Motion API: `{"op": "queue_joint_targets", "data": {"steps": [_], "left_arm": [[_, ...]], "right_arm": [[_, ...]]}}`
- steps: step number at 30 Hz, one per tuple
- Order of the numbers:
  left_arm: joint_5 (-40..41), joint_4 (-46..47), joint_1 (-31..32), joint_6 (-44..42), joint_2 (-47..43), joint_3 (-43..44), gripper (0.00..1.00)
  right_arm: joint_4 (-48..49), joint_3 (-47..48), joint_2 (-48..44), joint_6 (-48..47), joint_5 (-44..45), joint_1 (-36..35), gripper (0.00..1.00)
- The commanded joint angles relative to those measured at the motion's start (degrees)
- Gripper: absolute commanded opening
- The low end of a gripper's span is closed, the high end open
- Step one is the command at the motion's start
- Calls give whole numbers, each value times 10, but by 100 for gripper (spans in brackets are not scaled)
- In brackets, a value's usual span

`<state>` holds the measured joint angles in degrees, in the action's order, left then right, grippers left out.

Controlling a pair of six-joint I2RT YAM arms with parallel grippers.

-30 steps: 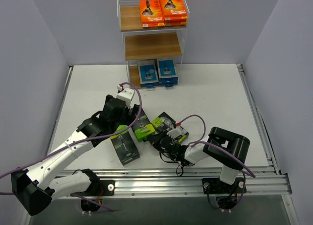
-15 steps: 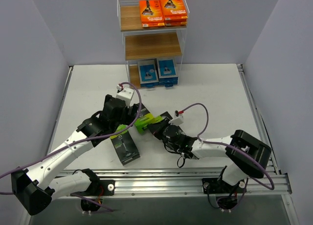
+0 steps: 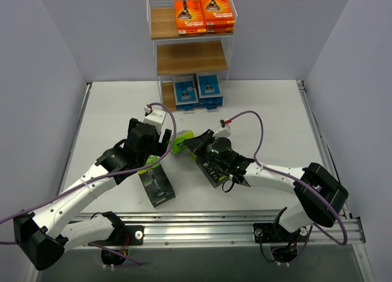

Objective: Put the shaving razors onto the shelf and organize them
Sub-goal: Grab a shaving razor with the right arm

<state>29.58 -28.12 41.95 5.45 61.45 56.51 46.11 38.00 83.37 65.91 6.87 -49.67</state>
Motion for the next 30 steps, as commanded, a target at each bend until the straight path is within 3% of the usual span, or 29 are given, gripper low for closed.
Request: {"op": "queue_joint_targets", "data": {"steps": [1, 19, 30], "left_arm": [[17, 10, 2, -2, -10, 26, 94], [35, 10, 2, -4, -17, 24, 94], [50, 11, 2, -6, -23, 21, 94]], "right_arm": [[30, 41, -1, -12, -43, 17, 0], [-64, 126, -52, -46, -110, 110, 0], [-129, 282, -30, -88, -160, 193, 0]]}}
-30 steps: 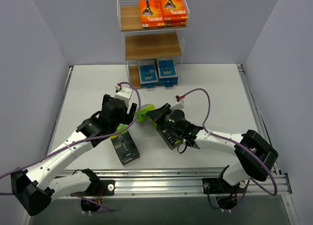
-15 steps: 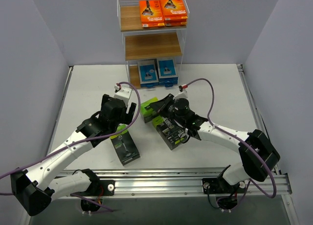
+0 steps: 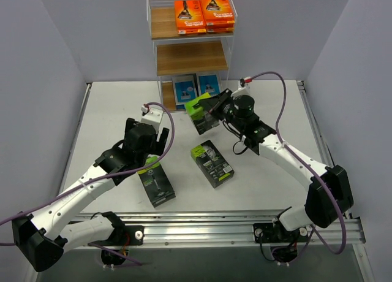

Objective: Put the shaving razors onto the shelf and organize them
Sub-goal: Grab a shaving razor with the right arm, then place the shaving razor onto shelf

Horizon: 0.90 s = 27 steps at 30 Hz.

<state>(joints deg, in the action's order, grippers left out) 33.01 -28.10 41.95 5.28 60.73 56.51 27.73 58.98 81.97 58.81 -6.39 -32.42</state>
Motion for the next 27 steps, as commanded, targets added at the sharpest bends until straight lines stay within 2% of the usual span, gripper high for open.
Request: {"op": "queue_joint_targets", "data": {"steps": [1, 5, 6, 8, 9, 10, 12, 13, 14, 15, 16, 17, 18, 19, 20, 22, 27], "left_arm": [[14, 12, 1, -2, -16, 21, 94], [-19, 18, -1, 31, -20, 21, 94], [-67, 23, -3, 46, -24, 20, 94], [-135, 34, -14, 115, -33, 19, 94], [-201, 53, -19, 139, -35, 18, 94], [-231, 62, -24, 200, -39, 14, 94], [-293, 101, -53, 269, -42, 1, 94], [-354, 121, -66, 343, -47, -21, 94], [-383, 139, -82, 384, -48, -32, 94], [-412, 179, -121, 424, -50, -46, 94], [-482, 216, -144, 512, -52, -64, 94], [-517, 257, -167, 565, -51, -111, 94], [-544, 363, -188, 616, -48, -139, 94], [-566, 417, -217, 717, -37, -164, 94], [-592, 510, -225, 763, -27, -204, 94], [-604, 583, -235, 853, 10, -222, 94], [-614, 747, -235, 995, 86, -215, 94]], "right_arm": [[50, 82, -13, -16, -33, 26, 0], [41, 131, 6, -12, -50, 44, 0], [41, 139, 9, -11, -56, 46, 0], [42, 163, 19, -5, -62, 51, 0], [42, 171, 21, -6, -68, 51, 0], [44, 177, 23, -6, -70, 53, 0], [48, 191, 26, -4, -76, 56, 0], [55, 193, 27, -2, -79, 58, 0], [62, 192, 26, -1, -83, 61, 0], [67, 191, 26, 4, -88, 63, 0], [75, 189, 26, 7, -94, 65, 0], [77, 188, 25, 9, -99, 66, 0], [82, 185, 26, 11, -105, 68, 0], [94, 183, 26, 13, -117, 69, 0], [97, 180, 25, 15, -121, 69, 0], [109, 175, 24, 16, -129, 71, 0], [135, 163, 23, 21, -158, 71, 0]]}}
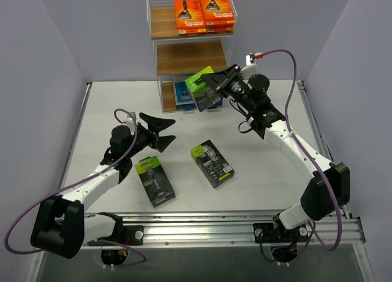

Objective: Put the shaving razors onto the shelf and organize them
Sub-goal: Place the shaving razor onto shelf

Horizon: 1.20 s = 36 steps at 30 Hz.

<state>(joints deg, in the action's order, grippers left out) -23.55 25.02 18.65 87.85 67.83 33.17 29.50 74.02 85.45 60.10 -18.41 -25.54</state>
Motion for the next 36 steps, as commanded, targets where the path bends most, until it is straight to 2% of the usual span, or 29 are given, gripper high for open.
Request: {"op": "queue_joint_targets", "data": {"steps": [1, 4, 11, 22, 26, 36], "left_arm": [[-47, 238, -2, 187, 36, 21, 94], [-35, 287, -1, 243, 63, 32, 94], [-17, 302, 4, 312, 87, 59, 94], [19, 173, 66, 314, 78, 94, 94], [50, 173, 90, 328, 83, 81, 94], [105, 205, 91, 370, 109, 100, 94]], "right_arm": [[132, 1, -16, 10, -40, 2, 0], [153, -28, -26, 9, -45, 2, 0], [208, -97, -50, 11, -56, 1, 0], [253, -146, -71, 12, -65, -8, 0], [262, -157, -79, 1, -62, -14, 0], [286, -201, -100, -1, -73, -29, 0]]}}
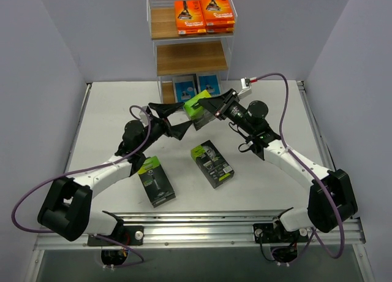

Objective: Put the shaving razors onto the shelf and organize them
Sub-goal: Place the shaving razor onto shelf

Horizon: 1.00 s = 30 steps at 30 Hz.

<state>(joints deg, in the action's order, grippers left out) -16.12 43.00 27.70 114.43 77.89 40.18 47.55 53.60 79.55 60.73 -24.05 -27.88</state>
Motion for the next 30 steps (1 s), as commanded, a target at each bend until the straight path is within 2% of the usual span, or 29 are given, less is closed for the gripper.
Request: {"op": "queue_joint_targets", "data": {"steps": [1, 10, 22, 30], "left_arm": [[35, 31, 1, 106, 16, 30, 94], [45, 79, 1, 122, 58, 37, 94], [14, 101, 15, 110, 86, 52, 94], [-16, 85, 29, 93, 41, -23, 94]], "right_arm": [[106, -1, -45, -6, -20, -7, 0], [119, -44, -72, -8, -45, -23, 0], [220, -104, -54, 6, -124, -50, 0], [214, -89, -48, -8, -112, -49, 0]]}}
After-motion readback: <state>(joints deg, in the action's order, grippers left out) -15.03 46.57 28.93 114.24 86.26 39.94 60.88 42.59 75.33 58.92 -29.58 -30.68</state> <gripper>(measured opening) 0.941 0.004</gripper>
